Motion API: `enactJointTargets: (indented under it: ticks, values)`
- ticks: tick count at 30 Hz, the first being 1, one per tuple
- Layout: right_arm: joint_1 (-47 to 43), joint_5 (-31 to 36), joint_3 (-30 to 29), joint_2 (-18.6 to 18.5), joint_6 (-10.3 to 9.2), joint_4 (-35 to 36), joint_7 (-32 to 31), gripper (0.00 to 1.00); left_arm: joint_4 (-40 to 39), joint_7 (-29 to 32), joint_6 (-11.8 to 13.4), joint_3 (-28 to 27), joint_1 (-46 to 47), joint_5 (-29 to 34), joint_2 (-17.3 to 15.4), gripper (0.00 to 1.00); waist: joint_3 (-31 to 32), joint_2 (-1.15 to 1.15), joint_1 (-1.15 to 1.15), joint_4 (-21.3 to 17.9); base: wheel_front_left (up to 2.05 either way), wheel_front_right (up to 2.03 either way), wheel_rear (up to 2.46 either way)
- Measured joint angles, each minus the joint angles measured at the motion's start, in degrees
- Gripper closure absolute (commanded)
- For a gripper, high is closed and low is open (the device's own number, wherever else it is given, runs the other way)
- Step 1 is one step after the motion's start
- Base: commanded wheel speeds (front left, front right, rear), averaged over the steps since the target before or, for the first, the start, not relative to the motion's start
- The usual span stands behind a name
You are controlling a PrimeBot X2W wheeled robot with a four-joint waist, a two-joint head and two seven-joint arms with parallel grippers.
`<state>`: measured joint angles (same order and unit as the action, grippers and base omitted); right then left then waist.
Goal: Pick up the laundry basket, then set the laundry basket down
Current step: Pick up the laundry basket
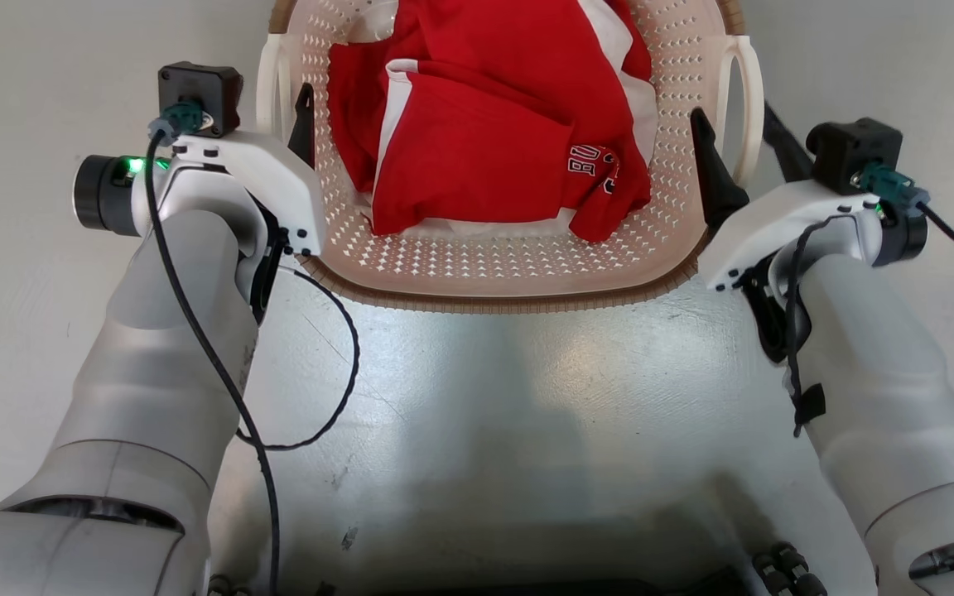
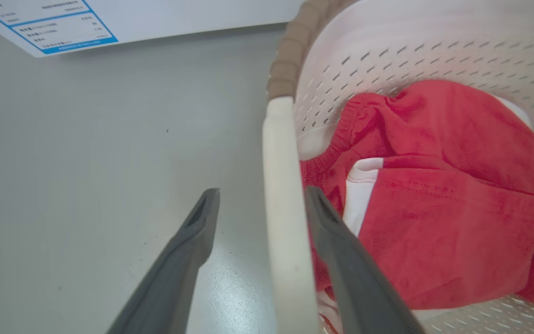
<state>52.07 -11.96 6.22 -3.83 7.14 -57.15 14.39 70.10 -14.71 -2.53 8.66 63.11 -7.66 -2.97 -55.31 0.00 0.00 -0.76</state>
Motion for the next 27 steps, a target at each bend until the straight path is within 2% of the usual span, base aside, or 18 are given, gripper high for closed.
enactJointTargets:
  ticks: [4, 14, 19, 27]
  values:
    - [0.3, -1.0, 1.5, 0.3, 0.45, -2.9, 0.0, 1.0, 0.3, 0.0, -0.5, 0.8, 0.0, 0.0, 0.5, 1.0, 0.4, 0.0, 0.0, 0.0, 0.0, 0.0, 0.0]
    - [1.1, -3.9, 5.4, 0.8, 0.18, -9.4, 0.1, 1.0, 3.1, 0.1, -0.3, 1.2, -1.5, -0.8, 1.4, 1.0, 4.5, 0.0, 0.0, -0.1, 0.0, 0.0, 0.0]
    - [0.8, -6.0, 9.2, 0.9, 0.18, -12.9, -0.4, 1.0, 3.9, 0.8, -0.2, 1.1, -5.2, -2.5, 1.6, 1.0, 8.8, 0.0, 0.0, -0.1, 0.0, 0.0, 0.0]
    - [-1.8, -10.6, 16.4, 1.0, 0.18, -14.4, -6.7, 1.0, 4.0, 5.8, -0.2, 1.1, -11.8, -3.6, 1.6, 1.0, 19.0, 0.0, 0.0, -0.7, 0.0, 0.0, 0.0]
